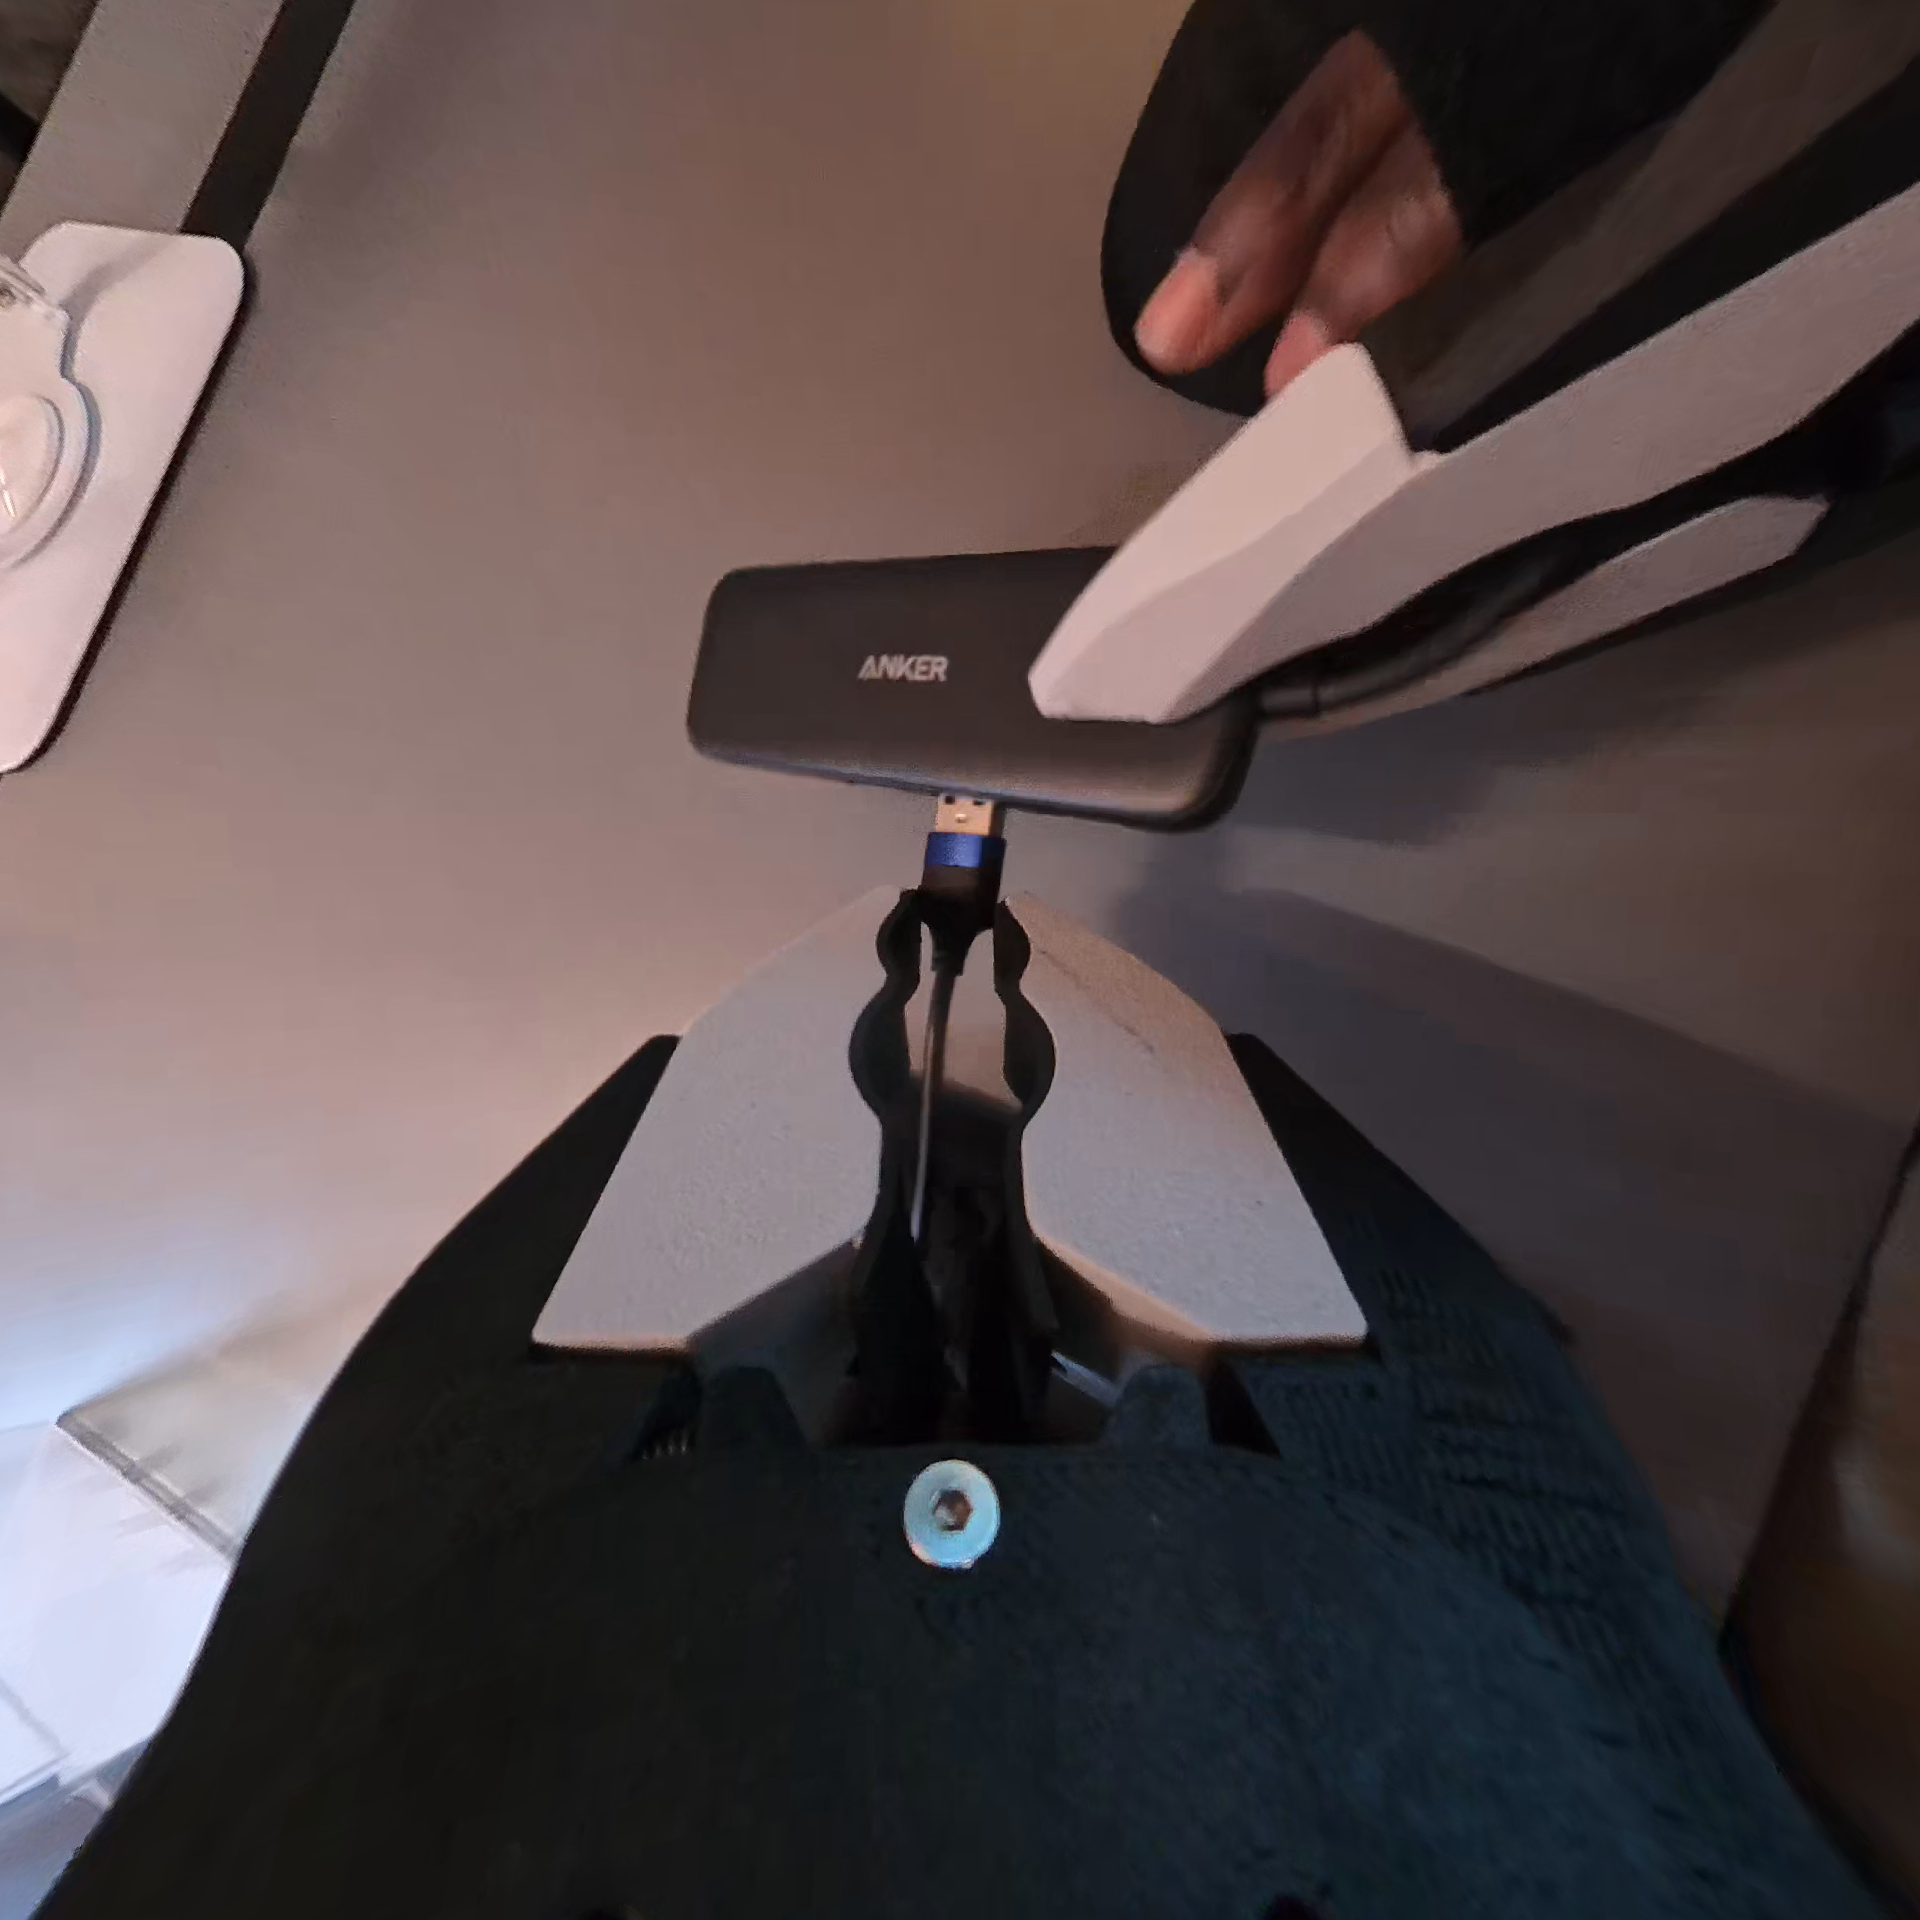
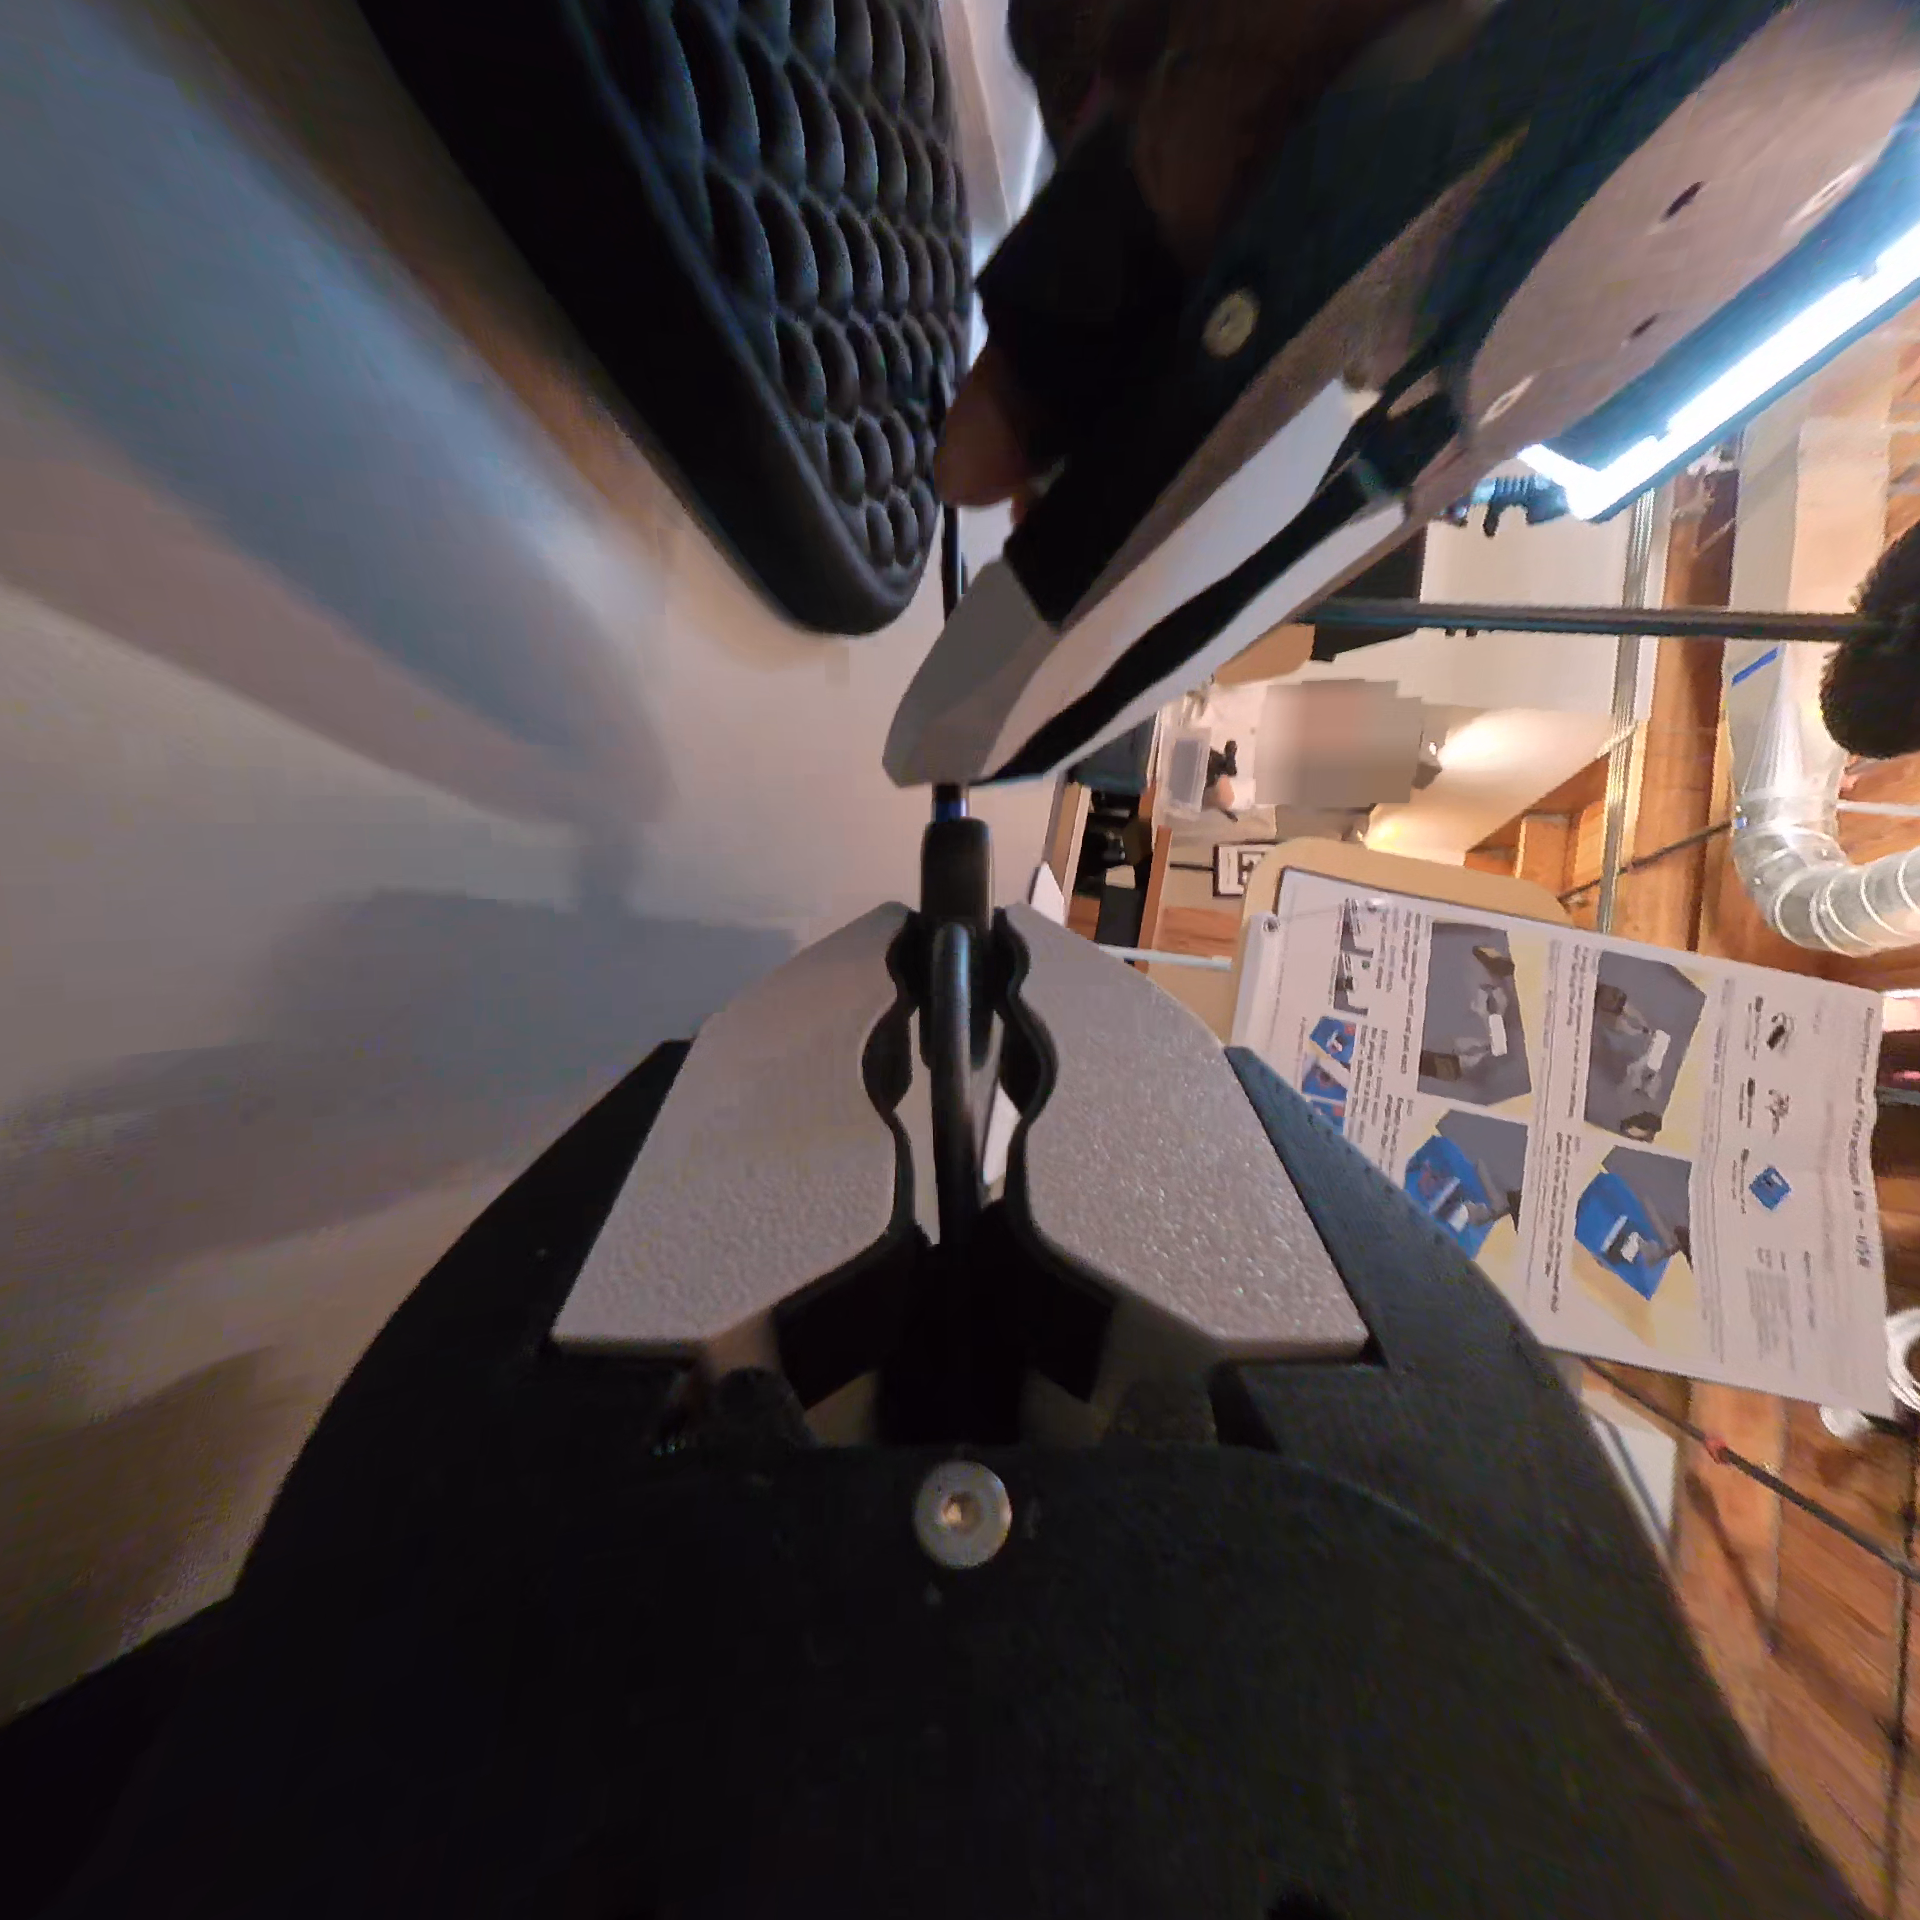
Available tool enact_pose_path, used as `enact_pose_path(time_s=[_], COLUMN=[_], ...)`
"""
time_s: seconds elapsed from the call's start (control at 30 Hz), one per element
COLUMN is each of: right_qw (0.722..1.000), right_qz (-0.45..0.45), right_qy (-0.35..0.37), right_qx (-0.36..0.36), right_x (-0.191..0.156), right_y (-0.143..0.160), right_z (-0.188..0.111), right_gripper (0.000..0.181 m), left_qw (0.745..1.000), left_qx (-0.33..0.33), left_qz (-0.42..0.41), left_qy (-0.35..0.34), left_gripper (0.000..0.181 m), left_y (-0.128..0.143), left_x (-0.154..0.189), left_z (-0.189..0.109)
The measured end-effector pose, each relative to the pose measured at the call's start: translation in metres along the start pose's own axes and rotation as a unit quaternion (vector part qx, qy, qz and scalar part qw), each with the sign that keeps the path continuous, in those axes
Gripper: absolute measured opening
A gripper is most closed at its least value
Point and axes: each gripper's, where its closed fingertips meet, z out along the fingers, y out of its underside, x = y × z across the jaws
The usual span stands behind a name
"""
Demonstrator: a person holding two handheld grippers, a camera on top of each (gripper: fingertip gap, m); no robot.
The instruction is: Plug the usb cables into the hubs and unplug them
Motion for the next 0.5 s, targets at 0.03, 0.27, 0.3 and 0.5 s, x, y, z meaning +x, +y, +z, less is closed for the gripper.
enact_pose_path(time_s=[0.03,0.27,0.3,0.5], right_qw=[1.0,0.995,0.994,0.994], right_qz=[0.005,0.062,0.074,0.098], right_qy=[-0.002,0.041,0.039,0.015], right_qx=[0.011,0.073,0.076,0.041], right_x=[-0.001,0.005,0.005,-0.004], right_y=[-0.003,-0.001,0.0,0.012], right_z=[-0.001,-0.009,-0.009,-0.002], right_gripper=[0.011,0.016,0.017,0.02], left_qw=[1.0,0.995,0.994,0.993], left_qx=[0.007,0.095,0.097,0.11], left_qz=[0.005,0.03,0.038,0.044], left_qy=[0.0,0.026,0.024,0.025], left_gripper=[0.013,0.013,0.013,0.012], left_y=[0.0,-0.012,-0.013,-0.014], left_x=[0.0,0.004,0.005,0.008], left_z=[0.002,-0.006,-0.006,-0.008])
